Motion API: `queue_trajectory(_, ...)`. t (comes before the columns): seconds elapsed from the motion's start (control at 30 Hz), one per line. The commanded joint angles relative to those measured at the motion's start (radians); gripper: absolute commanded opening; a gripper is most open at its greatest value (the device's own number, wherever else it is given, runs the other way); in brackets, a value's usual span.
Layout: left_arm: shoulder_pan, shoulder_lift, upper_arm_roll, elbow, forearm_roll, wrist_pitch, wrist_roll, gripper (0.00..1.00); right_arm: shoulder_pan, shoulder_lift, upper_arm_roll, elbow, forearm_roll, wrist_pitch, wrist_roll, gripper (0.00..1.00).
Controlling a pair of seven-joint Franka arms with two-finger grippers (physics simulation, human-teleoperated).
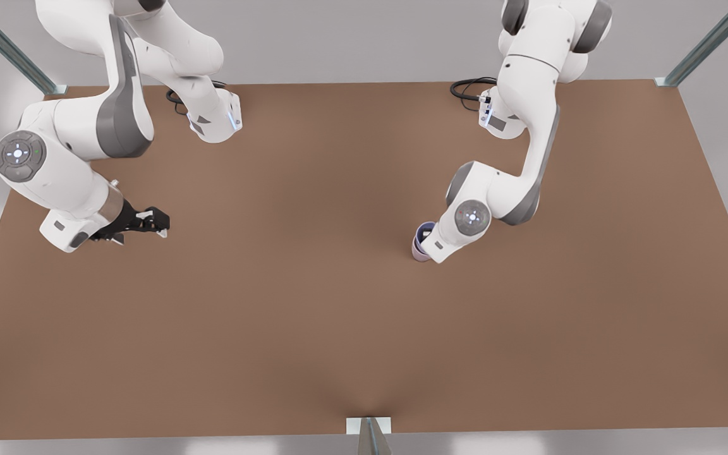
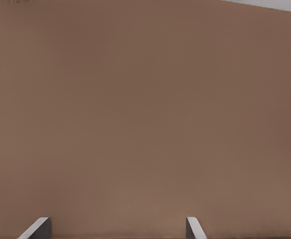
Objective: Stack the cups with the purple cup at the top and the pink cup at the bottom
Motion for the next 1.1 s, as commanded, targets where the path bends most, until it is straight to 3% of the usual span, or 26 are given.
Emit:
queue_trajectory(0.0, 0.0, 0.004, 0.0, 0.0, -0.003, 0.016, -0.04, 0.21, 0.0, -0.001, 0.0, -0.001, 0.011, -0.015, 0.179, 1.0)
queue_trajectory(0.2, 0.0, 0.018, -0.001, -0.02, -0.003, 0.047, -0.04, 0.21, 0.0, 0.001, -0.003, -0.001, 0.022, -0.015, 0.178, 1.0)
queue_trajectory(0.23, 0.0, 0.021, 0.0, -0.02, -0.003, 0.052, -0.04, 0.3, -0.001, 0.001, -0.003, -0.001, 0.022, -0.015, 0.178, 1.0)
queue_trajectory(0.3, 0.0, 0.022, -0.001, -0.02, -0.003, 0.053, -0.04, 0.85, -0.001, 0.004, -0.003, 0.001, 0.022, -0.015, 0.178, 1.0)
queue_trajectory(0.33, 0.0, 0.022, 0.0, -0.02, -0.003, 0.053, -0.04, 1.0, -0.001, 0.005, -0.003, 0.001, 0.022, -0.015, 0.176, 1.0)
queue_trajectory(0.6, 0.008, -0.034, 0.012, 0.003, 0.007, -0.003, -0.02, 1.0, -0.011, 0.005, -0.003, 0.001, 0.024, -0.015, 0.178, 1.0)
queue_trajectory(0.7, 0.025, -0.099, 0.048, 0.139, 0.111, -0.262, 0.011, 1.0, -0.011, 0.005, -0.003, 0.001, 0.024, -0.015, 0.178, 1.0)
queue_trajectory(0.8, 0.124, -0.132, 0.106, 0.316, 0.205, -0.527, 0.485, 1.0, -0.011, 0.005, -0.003, 0.001, 0.024, -0.015, 0.178, 1.0)
queue_trajectory(1.07, 0.176, -0.16, 0.111, 0.342, 0.197, -0.528, 0.48, 1.0, -0.011, 0.005, -0.003, 0.001, 0.024, -0.015, 0.178, 1.0)
